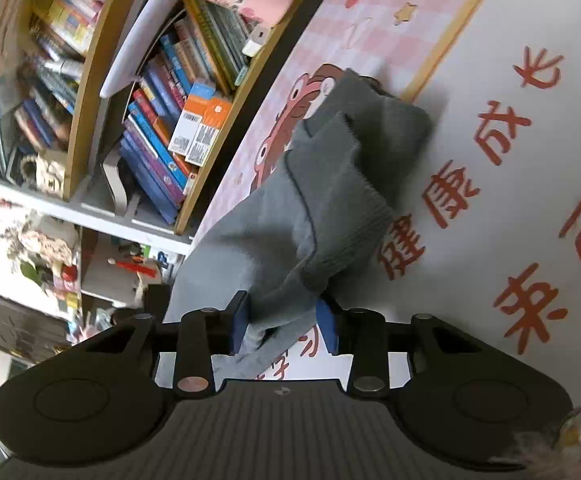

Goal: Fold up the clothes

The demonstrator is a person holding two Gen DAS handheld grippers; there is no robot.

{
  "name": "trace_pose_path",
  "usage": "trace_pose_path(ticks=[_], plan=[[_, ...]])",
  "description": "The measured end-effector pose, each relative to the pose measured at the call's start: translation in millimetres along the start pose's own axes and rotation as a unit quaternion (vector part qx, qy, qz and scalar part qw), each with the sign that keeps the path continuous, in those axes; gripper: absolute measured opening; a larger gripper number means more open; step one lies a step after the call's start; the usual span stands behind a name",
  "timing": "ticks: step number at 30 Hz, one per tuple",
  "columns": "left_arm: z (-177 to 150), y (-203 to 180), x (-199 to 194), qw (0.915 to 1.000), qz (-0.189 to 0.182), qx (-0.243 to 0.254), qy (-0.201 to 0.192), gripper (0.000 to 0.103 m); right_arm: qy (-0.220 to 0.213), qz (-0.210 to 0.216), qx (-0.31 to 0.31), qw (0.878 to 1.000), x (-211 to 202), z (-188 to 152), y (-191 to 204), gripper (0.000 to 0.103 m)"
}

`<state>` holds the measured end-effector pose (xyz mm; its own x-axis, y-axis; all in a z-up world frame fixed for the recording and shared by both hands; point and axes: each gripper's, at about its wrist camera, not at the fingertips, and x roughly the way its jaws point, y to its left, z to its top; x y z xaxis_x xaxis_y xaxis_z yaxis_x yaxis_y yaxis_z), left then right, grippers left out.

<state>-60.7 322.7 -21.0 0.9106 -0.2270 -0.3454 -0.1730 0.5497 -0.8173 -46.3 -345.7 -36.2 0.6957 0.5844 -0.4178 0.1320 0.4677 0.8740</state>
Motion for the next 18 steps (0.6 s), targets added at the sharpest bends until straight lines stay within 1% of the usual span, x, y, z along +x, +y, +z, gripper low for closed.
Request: trace_pose_path(ticks=[3,8,9,10,12,13,14,15,16,17,18], plan=[[-4.8,6.8,21.3,0.9993,0.014,-0.027,0.022,0.053,-0.004,-0.004,0.004,1.000,0.6,4.1,-1.2,0.034],[-6.0,4.4,38.1,0.9982,0.014,-0.054,0.022,0.054,-0.008,-0.012,0.000,1.000,3.2,5.2,2.5,0.034],[-4.7,4.4,39.9,0.9980,0.013,-0.059,0.020,0.054,-0.009,-0.013,-0.001,1.000,2.4,5.1,2.8,0.033],[-3.4,5.2,41.1,0.9978,0.012,-0.063,0.019,0.054,-0.011,-0.018,-0.005,1.000,2.0,5.4,3.6,0.024],[-0.7,6.9,44.4,0.9976,0.012,-0.067,0.014,0.052,-0.015,-0.027,-0.023,0.999,2.1,6.5,8.2,0.016],[-0.1,6.4,46.5,0.9979,0.010,-0.063,0.011,0.048,-0.017,-0.028,-0.038,0.999,2.4,9.2,14.0,0.013],[0.1,5.1,48.3,0.9984,0.008,-0.056,0.007,0.031,-0.019,-0.028,-0.053,0.998,2.8,12.1,20.1,0.012],[-0.2,4.0,48.2,0.9987,0.005,-0.050,0.005,0.020,-0.028,-0.025,-0.079,0.996,2.9,17.0,32.1,0.010],[-0.5,2.9,48.1,0.9990,0.002,-0.045,0.004,0.016,-0.038,-0.023,-0.106,0.993,2.9,21.9,44.4,0.009],[-0.8,1.7,48.1,0.9992,0.000,-0.039,0.003,0.010,-0.059,-0.017,-0.144,0.988,0.0,27.6,62.5,0.008],[-1.1,0.6,48.0,0.9994,-0.003,-0.033,0.002,0.009,-0.088,0.002,-0.179,0.980,-6.8,31.1,80.3,0.008]])
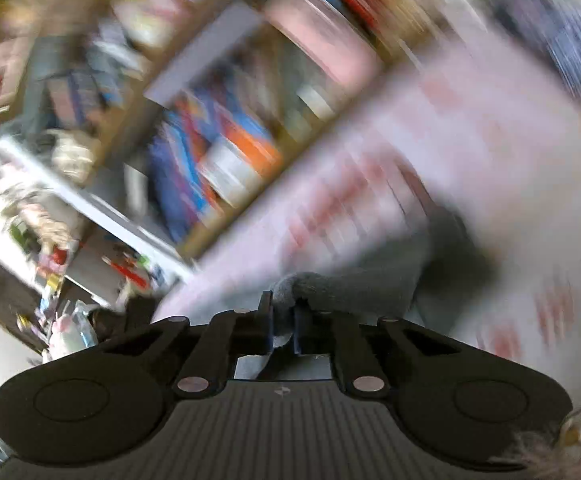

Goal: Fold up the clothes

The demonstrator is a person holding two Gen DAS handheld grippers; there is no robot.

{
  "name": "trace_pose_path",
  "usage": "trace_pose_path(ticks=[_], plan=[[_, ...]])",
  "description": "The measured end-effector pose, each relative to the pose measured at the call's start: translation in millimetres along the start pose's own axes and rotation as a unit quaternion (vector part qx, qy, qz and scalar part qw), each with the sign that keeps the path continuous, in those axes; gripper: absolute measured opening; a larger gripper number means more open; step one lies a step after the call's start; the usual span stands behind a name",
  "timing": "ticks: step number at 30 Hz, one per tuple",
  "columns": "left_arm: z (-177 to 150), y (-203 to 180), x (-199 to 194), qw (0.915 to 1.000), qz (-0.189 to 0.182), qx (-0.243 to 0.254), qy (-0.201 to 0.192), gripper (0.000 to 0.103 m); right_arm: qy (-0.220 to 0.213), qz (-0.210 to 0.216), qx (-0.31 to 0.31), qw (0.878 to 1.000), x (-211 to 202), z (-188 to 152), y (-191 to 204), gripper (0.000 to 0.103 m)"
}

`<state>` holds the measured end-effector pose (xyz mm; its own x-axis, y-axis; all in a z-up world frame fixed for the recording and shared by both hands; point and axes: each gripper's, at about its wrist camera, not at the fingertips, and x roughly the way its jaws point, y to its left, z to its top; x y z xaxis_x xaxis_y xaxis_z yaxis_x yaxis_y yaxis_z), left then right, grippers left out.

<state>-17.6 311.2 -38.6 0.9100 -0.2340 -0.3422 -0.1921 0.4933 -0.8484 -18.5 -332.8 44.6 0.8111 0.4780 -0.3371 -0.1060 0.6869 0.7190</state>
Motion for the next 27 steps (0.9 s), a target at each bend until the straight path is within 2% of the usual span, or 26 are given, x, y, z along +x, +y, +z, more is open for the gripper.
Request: trace_pose_path(ticks=[2,5,6,8,10,12,14,15,17,18,20,23,25,26,27], plan=[[-1.4,-3.1,-2.5,0.9999,-0.007,0.014,-0.001,0.009,-0.065,0.050,-0.057,0.995,-13.9,17.4,27.1,0.008],[-4.2,-5.7,-6.8,0.9994,-0.014,0.031,0.001,0.009,-0.095,0.062,-0.084,0.990,-22.5,16.8,33.4,0.008],[-4.8,-4.0,-7.0,0.9995,-0.014,0.028,0.003,0.009,-0.076,0.033,-0.075,0.994,-17.4,12.2,25.7,0.008],[-5.7,0.7,-5.2,0.9997,-0.013,0.017,0.012,0.009,-0.010,-0.046,-0.027,0.999,-0.4,-1.6,-6.4,0.008],[-6.0,2.3,-2.2,0.9997,-0.008,0.010,0.020,0.011,0.040,-0.082,0.033,0.995,11.8,-15.6,-41.5,0.008],[-5.8,2.2,0.4,0.9997,-0.006,0.003,0.023,0.017,0.052,-0.079,0.069,0.993,15.9,-25.5,-59.2,0.009],[-5.5,1.7,2.4,0.9997,-0.010,0.000,0.024,0.018,0.050,-0.077,0.074,0.993,16.3,-27.8,-62.1,0.014],[-5.5,1.1,3.7,0.9996,-0.013,0.002,0.024,0.013,0.048,-0.076,0.074,0.993,16.2,-28.5,-62.4,0.014],[-5.8,-3.2,6.4,0.9992,-0.024,0.018,0.028,0.009,0.047,-0.076,0.072,0.993,19.8,-28.3,-62.3,0.014],[-5.2,-7.3,5.6,0.9988,-0.031,0.026,0.026,0.005,0.046,-0.075,0.074,0.993,19.4,-28.5,-63.3,0.014],[-3.6,-16.0,2.7,0.9976,-0.051,0.041,0.022,0.005,0.046,-0.076,0.083,0.993,20.7,-31.2,-66.8,0.014],[1.8,-33.9,-23.0,0.9882,-0.147,0.042,0.000,0.004,0.039,-0.075,0.093,0.992,18.9,-31.5,-69.7,0.011],[4.4,-35.5,-44.1,0.9812,-0.190,0.027,-0.018,0.004,0.036,-0.078,0.092,0.992,18.2,-31.8,-68.7,0.011],[5.5,-34.4,-53.3,0.9793,-0.200,0.021,-0.025,0.004,0.036,-0.079,0.090,0.992,18.0,-32.3,-67.8,0.011],[5.9,-27.9,-58.6,0.9835,-0.178,0.017,-0.027,0.004,0.035,-0.079,0.088,0.992,18.0,-32.8,-67.5,0.011]])
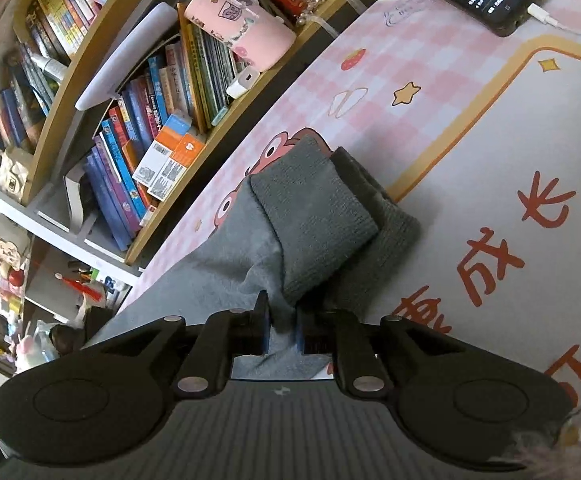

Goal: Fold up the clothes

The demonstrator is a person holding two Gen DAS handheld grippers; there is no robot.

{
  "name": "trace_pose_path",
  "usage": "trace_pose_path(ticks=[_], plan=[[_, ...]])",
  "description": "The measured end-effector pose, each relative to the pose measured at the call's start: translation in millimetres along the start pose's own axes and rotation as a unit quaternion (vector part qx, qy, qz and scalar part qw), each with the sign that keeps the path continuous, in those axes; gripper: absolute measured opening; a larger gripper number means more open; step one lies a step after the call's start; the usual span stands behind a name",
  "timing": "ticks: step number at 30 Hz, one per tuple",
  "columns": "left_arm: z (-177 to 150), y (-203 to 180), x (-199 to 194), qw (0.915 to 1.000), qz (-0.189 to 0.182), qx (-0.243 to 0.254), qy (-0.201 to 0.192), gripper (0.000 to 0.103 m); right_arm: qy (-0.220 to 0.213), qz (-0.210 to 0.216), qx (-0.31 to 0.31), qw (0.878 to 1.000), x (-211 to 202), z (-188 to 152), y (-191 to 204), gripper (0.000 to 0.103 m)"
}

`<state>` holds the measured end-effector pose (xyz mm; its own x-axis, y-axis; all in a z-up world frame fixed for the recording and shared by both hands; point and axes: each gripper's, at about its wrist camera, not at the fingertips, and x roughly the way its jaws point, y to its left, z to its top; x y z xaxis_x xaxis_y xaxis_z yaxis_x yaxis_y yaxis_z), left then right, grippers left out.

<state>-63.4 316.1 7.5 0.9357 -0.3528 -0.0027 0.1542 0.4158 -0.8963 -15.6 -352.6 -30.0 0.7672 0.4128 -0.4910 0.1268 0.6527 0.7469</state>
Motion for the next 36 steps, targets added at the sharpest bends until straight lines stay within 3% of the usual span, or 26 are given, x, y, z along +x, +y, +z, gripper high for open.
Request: trace_pose_path(ticks=[2,4,8,10,12,14,17,19,21,24,26,30,36], plan=[[-1.8,12.8,-8.0,0.9967,0.081,0.004,0.014,0.004,0.001,0.005,0.007,1.000,0.0,-0.2,-2.0,0.011],[-11.1,32.6,-7.6,0.9867,0.157,-0.001,0.040,0.004,0.003,0.007,0.014,1.000,-0.2,-0.1,-3.7,0.011],[-24.1,52.8,-5.5,0.9811,0.184,-0.023,0.055,0.008,0.005,-0.001,-0.002,1.000,-3.6,2.6,6.2,0.024],[-24.5,50.5,-3.6,0.9819,0.180,-0.021,0.057,0.012,0.003,-0.005,-0.014,1.000,-5.6,4.1,13.1,0.037],[-24.8,49.2,-4.1,0.9833,0.173,-0.018,0.054,0.027,-0.003,-0.003,-0.019,1.000,-7.0,4.9,17.5,0.042],[-25.5,50.3,-4.4,0.9846,0.167,-0.018,0.050,0.031,-0.007,-0.004,-0.015,1.000,-6.3,5.4,17.4,0.042],[-26.1,50.3,-2.0,0.9853,0.163,-0.017,0.049,0.031,-0.009,-0.015,-0.004,1.000,-2.8,6.3,14.2,0.030],[-27.5,50.3,-0.3,0.9860,0.159,-0.012,0.048,0.031,-0.013,-0.032,-0.021,0.999,-2.3,6.7,19.3,0.014],[-28.8,48.4,2.4,0.9860,0.159,-0.005,0.048,0.031,-0.033,-0.033,-0.061,0.997,-10.1,5.8,34.2,0.011],[-29.8,46.8,5.1,0.9860,0.160,0.000,0.048,0.031,-0.083,0.006,-0.143,0.986,-34.5,2.2,61.9,0.010],[-29.8,47.6,3.9,0.9866,0.156,0.001,0.048,0.031,-0.086,-0.007,-0.151,0.985,-37.3,2.4,60.2,0.010],[-29.4,49.7,2.0,0.9878,0.149,-0.005,0.046,0.031,-0.020,-0.061,-0.060,0.996,-13.0,0.8,21.8,0.010],[-29.9,48.8,3.1,0.9875,0.150,-0.001,0.046,0.031,-0.028,-0.055,-0.052,0.997,-10.9,-4.5,15.3,0.010]])
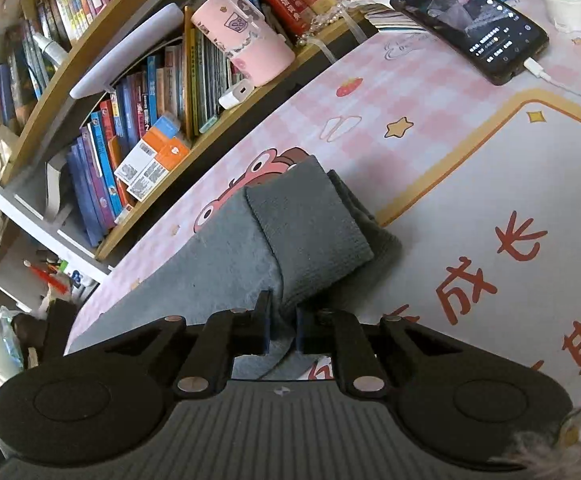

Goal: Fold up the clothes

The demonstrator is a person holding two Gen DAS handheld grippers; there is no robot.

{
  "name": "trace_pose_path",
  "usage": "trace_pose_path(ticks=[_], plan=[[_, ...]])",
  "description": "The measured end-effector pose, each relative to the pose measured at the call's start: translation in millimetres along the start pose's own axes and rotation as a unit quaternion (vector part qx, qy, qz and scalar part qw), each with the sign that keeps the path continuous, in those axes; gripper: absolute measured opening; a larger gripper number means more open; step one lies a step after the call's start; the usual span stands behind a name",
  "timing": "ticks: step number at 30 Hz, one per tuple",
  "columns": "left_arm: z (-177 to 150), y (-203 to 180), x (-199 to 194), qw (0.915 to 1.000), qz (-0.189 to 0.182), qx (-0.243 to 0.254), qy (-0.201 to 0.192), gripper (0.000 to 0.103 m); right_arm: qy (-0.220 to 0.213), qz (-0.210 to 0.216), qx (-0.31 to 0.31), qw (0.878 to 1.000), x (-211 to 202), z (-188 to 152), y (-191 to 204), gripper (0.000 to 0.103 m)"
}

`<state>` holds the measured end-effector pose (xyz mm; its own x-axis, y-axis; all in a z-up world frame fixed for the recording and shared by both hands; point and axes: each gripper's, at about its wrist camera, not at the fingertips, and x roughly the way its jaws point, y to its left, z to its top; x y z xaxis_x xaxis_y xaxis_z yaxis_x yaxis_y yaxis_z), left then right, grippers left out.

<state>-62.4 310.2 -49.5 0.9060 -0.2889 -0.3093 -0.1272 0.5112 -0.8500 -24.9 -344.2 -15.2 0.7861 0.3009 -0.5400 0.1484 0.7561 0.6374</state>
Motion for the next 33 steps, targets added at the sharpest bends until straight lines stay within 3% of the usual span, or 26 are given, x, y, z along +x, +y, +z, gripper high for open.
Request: trace_pose_path(ticks=[14,17,19,22,24,25,33], plan=[[-0.2,-1.4,1.2,1.0000,0.004,0.001,-0.001,0.031,-0.003,0.012,0.010,1.000,-0.6,-1.7,-3.5,0.012],[-0.3,-2.1,1.5,1.0000,0.007,0.001,0.000,0.031,-0.002,0.016,0.012,1.000,-2.1,-1.1,-3.3,0.017],[-1.2,-4.1,1.9,0.9999,0.014,0.005,-0.002,0.032,-0.002,0.019,0.014,1.000,-4.0,-1.2,-1.9,0.026],[-4.2,-12.9,0.3,0.9994,0.014,0.032,-0.005,0.050,-0.007,0.026,0.013,1.000,-9.0,-1.3,1.9,0.039],[-6.9,-21.8,-1.2,0.9982,0.017,0.057,-0.009,0.075,-0.010,0.027,0.005,1.000,-12.7,-1.7,6.0,0.045],[-8.4,-26.0,-1.6,0.9974,0.023,0.068,-0.009,0.080,-0.012,0.025,-0.001,1.000,-14.3,-1.8,8.4,0.047],[-15.7,-43.4,-12.2,0.9929,0.057,0.103,-0.016,0.085,-0.038,-0.002,-0.044,0.998,-30.6,-5.5,17.8,0.069]])
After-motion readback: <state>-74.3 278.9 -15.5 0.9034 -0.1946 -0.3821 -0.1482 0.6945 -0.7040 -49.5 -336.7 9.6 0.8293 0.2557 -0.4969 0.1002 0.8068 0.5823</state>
